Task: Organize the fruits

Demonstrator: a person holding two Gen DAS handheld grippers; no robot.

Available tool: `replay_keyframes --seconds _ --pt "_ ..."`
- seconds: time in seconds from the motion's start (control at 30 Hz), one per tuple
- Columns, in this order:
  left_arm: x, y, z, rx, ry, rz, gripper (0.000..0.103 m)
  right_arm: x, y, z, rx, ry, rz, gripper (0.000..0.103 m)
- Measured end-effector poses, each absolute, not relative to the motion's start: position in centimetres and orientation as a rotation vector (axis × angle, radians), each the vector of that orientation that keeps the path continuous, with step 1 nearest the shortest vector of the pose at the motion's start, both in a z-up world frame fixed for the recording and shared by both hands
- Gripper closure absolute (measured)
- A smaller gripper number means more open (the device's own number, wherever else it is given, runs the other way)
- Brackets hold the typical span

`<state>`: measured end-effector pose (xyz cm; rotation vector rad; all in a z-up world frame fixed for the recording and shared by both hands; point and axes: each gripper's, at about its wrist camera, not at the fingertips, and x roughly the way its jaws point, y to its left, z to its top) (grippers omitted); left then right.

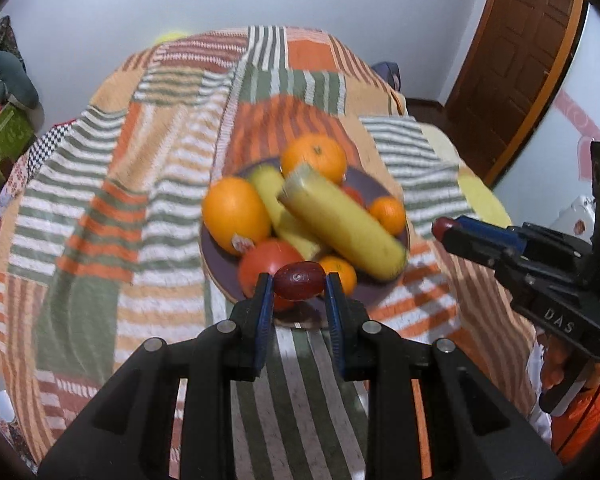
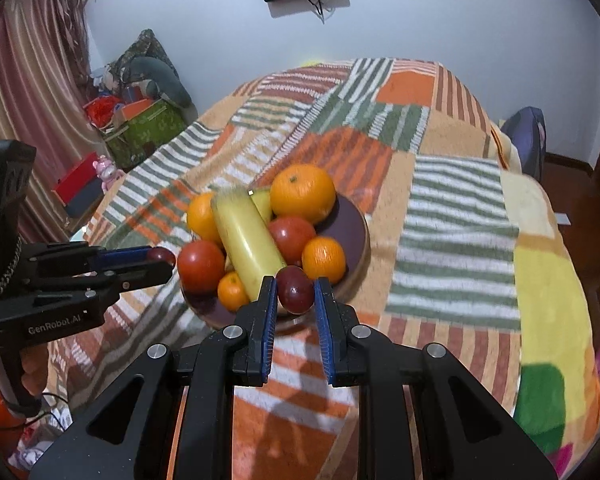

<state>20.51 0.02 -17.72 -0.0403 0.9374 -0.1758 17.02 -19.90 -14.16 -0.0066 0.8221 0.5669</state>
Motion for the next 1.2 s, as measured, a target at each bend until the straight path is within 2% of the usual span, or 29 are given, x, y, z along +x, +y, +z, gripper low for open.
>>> replay_keyframes --seconds 0.87,1.0,1.2 --pt "25.6 1.2 -20.2 -0.064 0.966 -0.161 0.077 21.0 -17.3 -16.2 -0.005 0.864 0.562 0.085" --pt "25.5 1.2 -20.2 -0.066 0.967 -0.159 0.075 21.0 -17.5 -15.9 -0.003 0.861 0.555 0.078" --pt "24.3 1.6 -18.9 -0.074 0.937 -0.145 0.073 20.3 -18.1 -14.2 0.003 0.823 0.542 0.078"
